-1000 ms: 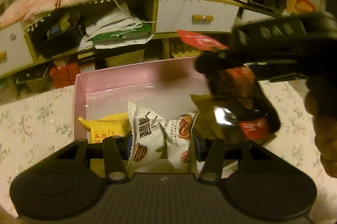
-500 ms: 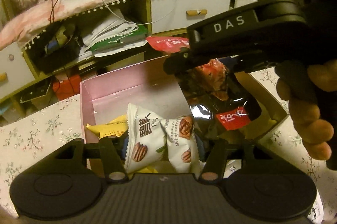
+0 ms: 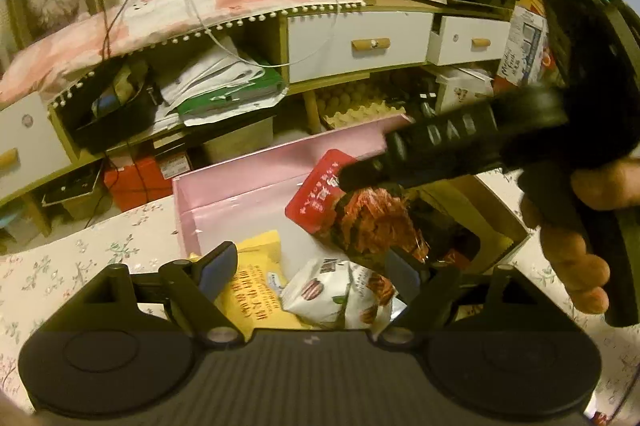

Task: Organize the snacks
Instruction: 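Lower the pecan bag and red bag into the pink box and release, then withdraw both grippers from the box toward the remaining snacks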

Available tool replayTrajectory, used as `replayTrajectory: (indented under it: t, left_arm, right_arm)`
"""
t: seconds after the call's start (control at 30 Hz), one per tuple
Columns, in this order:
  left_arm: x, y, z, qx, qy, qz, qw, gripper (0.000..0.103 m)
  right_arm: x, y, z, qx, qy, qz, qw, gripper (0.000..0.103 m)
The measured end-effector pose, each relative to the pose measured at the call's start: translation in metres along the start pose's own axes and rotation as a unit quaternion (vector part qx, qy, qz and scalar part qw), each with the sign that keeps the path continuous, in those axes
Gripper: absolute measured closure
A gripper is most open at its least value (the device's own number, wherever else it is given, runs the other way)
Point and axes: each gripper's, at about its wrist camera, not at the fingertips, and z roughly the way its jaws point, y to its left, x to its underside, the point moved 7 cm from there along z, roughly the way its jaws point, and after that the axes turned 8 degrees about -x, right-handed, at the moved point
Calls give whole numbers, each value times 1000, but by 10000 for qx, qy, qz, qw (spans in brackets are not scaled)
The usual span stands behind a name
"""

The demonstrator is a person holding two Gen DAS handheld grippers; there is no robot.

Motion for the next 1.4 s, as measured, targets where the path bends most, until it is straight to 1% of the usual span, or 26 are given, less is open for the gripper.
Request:
replayTrajectory:
  t: [0.1,0.2,0.23,0.3,0.33,0.4,0.47,0.57,0.63,0.73,0.8,0.87,0.9,1.07,1.23,1.3,1.4]
  left_arm:
    - [-4,8,-8,-45,35,-264,9996,18]
    - [-11,17,-20,-136,63,-505,9986,18]
    - [-13,20,-25,-168,83,-568,9982,18]
    - [-17,26,-36,-260,124,-675,9973,17]
    - [-17,28,-43,-313,148,-713,9969,17]
    - [-17,32,-55,-420,200,-797,9957,17]
    - [-14,35,-70,-437,227,-951,9942,16]
    - [-4,38,-87,-480,341,-1190,9911,14]
    - [5,36,-95,-568,516,-1329,9882,14]
    - [18,31,-110,-548,665,-1483,9852,14]
    - [27,28,-120,-568,755,-1430,9852,14]
    - [37,24,-128,-662,842,-1309,9856,14]
    - [42,24,-132,-693,858,-1269,9858,14]
    - [66,21,-146,-642,888,-1189,9868,14]
    - [96,18,-143,-750,1100,-933,9867,13]
    - [108,15,-136,-733,1309,-847,9850,14]
    - [120,9,-129,-660,1456,-773,9841,14]
  right_arm:
    - [0,3,-5,33,49,-25,10000,53]
    - [0,6,-15,133,129,26,9998,54]
    - [1,8,-18,191,235,30,9995,54]
    - [6,7,-21,488,543,52,9973,54]
    - [8,7,-26,627,603,56,9962,54]
    - [11,12,-39,620,540,71,9966,54]
    - [11,19,-55,519,454,148,9975,54]
    - [15,34,-76,497,366,171,9979,53]
    - [23,47,-86,553,388,87,9977,49]
    - [42,67,-99,687,480,-190,9963,46]
    - [57,77,-106,720,583,-298,9953,44]
    - [68,85,-112,720,623,-360,9948,42]
    - [73,88,-115,715,635,-395,9946,40]
    - [94,94,-125,719,704,-557,9934,36]
    - [109,87,-129,697,839,-483,9929,34]
    - [112,82,-127,784,894,-490,9917,34]
    - [119,76,-124,846,1024,-354,9905,34]
